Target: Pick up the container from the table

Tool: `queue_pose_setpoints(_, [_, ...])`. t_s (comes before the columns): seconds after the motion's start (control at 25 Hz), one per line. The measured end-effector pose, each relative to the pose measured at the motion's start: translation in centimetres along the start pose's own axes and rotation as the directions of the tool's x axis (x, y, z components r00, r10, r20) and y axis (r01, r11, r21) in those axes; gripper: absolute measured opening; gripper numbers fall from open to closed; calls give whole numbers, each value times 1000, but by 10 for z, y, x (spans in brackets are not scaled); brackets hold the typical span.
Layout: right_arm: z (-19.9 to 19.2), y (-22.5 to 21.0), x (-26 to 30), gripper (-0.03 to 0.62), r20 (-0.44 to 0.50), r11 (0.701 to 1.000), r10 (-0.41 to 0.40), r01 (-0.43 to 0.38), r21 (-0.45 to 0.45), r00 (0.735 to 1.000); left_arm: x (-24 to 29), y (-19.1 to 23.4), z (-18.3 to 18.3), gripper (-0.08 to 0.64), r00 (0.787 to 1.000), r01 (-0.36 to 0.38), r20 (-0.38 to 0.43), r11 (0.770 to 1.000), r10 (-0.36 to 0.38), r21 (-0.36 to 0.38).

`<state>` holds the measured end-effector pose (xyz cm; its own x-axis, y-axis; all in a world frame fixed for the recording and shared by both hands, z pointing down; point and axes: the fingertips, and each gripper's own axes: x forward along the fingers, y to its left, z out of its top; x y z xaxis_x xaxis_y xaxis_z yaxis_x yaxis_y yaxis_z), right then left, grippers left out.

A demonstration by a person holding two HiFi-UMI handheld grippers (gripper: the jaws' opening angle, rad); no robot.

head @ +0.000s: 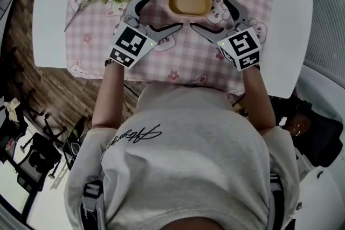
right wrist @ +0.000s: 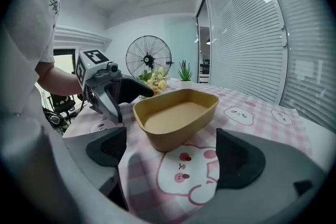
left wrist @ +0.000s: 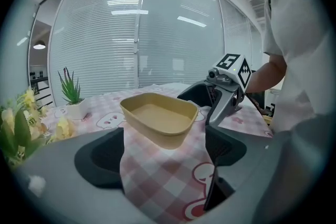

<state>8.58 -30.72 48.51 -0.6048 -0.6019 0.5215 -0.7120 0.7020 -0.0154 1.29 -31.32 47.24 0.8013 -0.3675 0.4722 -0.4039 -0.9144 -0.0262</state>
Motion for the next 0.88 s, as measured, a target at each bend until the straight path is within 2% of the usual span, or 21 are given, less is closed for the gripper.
queue_pose_setpoints(0.2, [-3,-2,6,517,-30,1000,-8,7,-23,1000,6,3,-7,468,999,-21,-50,999,23,48])
queue_pose_setpoints(0.6, [-4,-4,13,512,-70,999,-14,11,-43,997,18,3,-4,466,998,-4,-68,998,8,64])
queue_pose_setpoints(0.88, [0,-3,17,474,-83,997,-6,0,-74,997,23,4,-5,462,996,3,-90,997,4,71])
